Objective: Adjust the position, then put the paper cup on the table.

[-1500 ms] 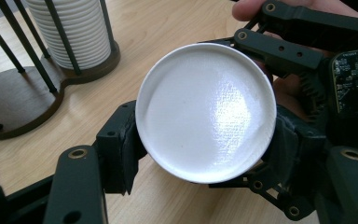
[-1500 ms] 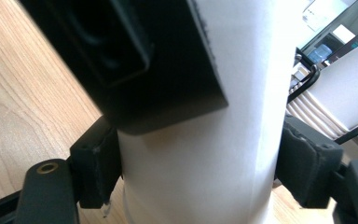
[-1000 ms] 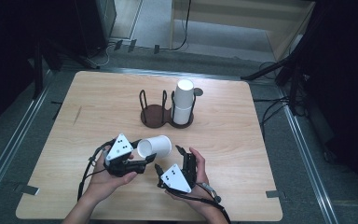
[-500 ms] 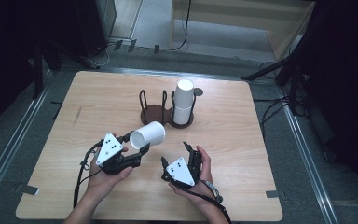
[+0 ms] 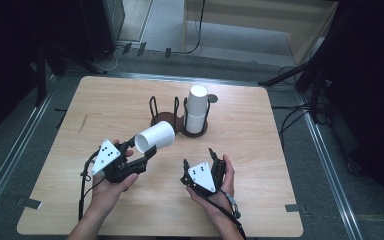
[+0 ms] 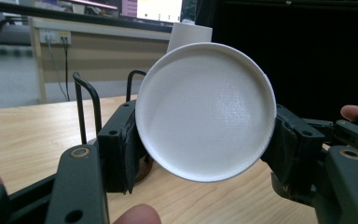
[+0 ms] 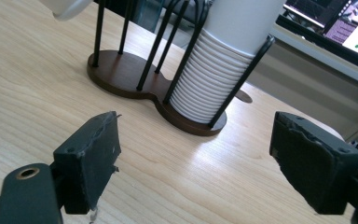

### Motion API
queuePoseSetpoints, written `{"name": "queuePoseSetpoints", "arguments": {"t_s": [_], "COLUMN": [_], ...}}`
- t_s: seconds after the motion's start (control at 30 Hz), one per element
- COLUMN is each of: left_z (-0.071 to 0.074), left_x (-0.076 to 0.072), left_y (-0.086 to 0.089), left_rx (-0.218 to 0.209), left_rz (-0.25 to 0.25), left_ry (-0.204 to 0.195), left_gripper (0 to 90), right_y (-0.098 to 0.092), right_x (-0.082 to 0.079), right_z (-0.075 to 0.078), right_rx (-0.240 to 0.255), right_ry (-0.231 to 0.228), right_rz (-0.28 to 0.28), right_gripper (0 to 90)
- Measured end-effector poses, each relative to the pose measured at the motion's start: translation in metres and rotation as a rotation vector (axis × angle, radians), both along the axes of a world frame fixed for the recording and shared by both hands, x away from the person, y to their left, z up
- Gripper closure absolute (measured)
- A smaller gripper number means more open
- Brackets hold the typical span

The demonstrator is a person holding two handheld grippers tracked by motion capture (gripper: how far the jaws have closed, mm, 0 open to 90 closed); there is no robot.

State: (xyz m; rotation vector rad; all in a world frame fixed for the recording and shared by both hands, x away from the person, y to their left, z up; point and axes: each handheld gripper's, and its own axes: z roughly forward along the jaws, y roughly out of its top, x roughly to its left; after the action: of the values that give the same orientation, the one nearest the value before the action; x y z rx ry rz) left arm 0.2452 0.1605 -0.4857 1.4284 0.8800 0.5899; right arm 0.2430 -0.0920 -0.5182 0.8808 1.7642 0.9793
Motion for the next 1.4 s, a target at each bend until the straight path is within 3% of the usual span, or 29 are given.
{"name": "queuePoseSetpoints", "arguments": {"t_s": [0.13, 0.3, 0.37, 0.53, 0.63, 0.7, 0.8, 0.9, 1.07, 1.4], "left_z": [-0.002, -0.008, -0.008, -0.009, -0.009, -0.009, -0.009, -0.009, -0.009, -0.012], "left_x": [0.002, 0.003, 0.004, 0.004, 0.004, 0.004, 0.004, 0.004, 0.003, 0.002], "left_y": [-0.002, -0.002, -0.002, -0.002, -0.003, -0.002, -0.001, -0.001, -0.002, -0.010], "left_rx": [-0.009, -0.062, -0.060, -0.054, -0.058, -0.064, -0.061, -0.059, -0.063, -0.056], "left_rz": [0.006, 0.002, 0.010, 0.014, 0.010, 0.010, 0.012, 0.013, 0.010, -0.006], "left_ry": [-0.030, -0.076, -0.077, -0.083, -0.086, -0.091, -0.094, -0.094, -0.107, -0.120], "left_gripper": [35.3, 35.2, 35.3, 35.3, 35.4, 35.4, 35.4, 35.4, 35.4, 35.5], "right_y": [-0.004, -0.007, -0.007, -0.008, -0.008, -0.006, -0.003, 0.000, 0.006, 0.015], "right_x": [-0.001, 0.002, 0.001, 0.000, -0.001, 0.000, 0.000, 0.000, 0.001, 0.003], "right_z": [0.003, 0.007, 0.008, 0.016, 0.021, 0.025, 0.032, 0.038, 0.041, 0.048], "right_rx": [0.045, 0.102, 0.126, 0.256, 0.349, 0.371, 0.437, 0.532, 0.644, 0.887], "right_ry": [-0.006, 0.029, 0.028, 0.061, 0.106, 0.156, 0.191, 0.209, 0.254, 0.358], "right_rz": [-0.039, -0.023, -0.005, 0.031, 0.052, 0.057, 0.052, 0.052, 0.061, 0.064], "right_gripper": [19.8, 20.9, 22.0, 21.5, 18.4, 14.6, 12.2, 9.2, 3.3, 0.0]}}
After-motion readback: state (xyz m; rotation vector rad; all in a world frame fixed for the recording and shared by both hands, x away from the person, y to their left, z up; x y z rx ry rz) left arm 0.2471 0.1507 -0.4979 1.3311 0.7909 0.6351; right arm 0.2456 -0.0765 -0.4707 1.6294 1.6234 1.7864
